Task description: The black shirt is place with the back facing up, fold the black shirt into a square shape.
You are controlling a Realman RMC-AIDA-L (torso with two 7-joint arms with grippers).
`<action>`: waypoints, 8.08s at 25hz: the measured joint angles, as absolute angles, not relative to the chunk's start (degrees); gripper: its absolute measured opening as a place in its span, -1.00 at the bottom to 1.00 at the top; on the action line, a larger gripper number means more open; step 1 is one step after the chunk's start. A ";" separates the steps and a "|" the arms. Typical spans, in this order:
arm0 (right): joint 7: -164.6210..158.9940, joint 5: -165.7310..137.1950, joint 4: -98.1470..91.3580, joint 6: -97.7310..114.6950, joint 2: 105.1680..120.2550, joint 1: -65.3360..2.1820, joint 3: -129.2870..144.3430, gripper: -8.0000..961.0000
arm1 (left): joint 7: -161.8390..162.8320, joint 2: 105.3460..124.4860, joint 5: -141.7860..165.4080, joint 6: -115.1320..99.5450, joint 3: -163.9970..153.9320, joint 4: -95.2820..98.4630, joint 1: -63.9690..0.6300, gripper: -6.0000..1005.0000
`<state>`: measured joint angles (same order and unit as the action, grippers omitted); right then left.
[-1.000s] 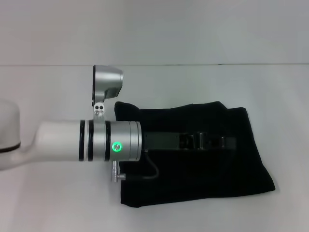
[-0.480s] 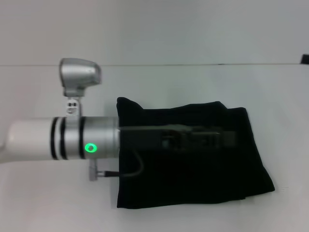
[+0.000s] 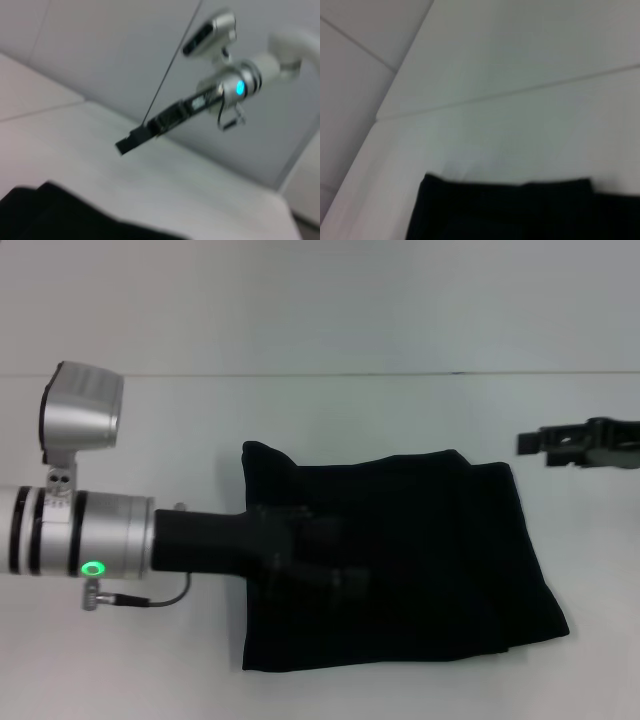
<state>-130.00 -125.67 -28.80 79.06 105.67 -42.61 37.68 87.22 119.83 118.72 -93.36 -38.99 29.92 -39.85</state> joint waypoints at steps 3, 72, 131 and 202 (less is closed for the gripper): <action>-131.44 -125.79 -26.72 79.66 105.89 -44.28 40.51 0.62 | 86.41 120.37 122.67 -93.22 -39.97 34.40 -38.70 0.90; -133.18 -126.37 -19.81 64.93 115.27 -48.17 49.62 -0.56 | 85.34 119.70 125.33 -91.13 -40.22 37.08 -38.76 0.89; -118.66 -118.13 -31.52 76.20 112.42 -34.49 41.70 -0.93 | 87.65 119.26 124.89 -91.13 -37.84 37.11 -39.49 0.89; -126.58 -121.29 -29.56 71.25 107.31 -38.18 41.31 0.51 | 129.09 119.95 128.95 -53.43 -44.77 22.34 -53.48 0.73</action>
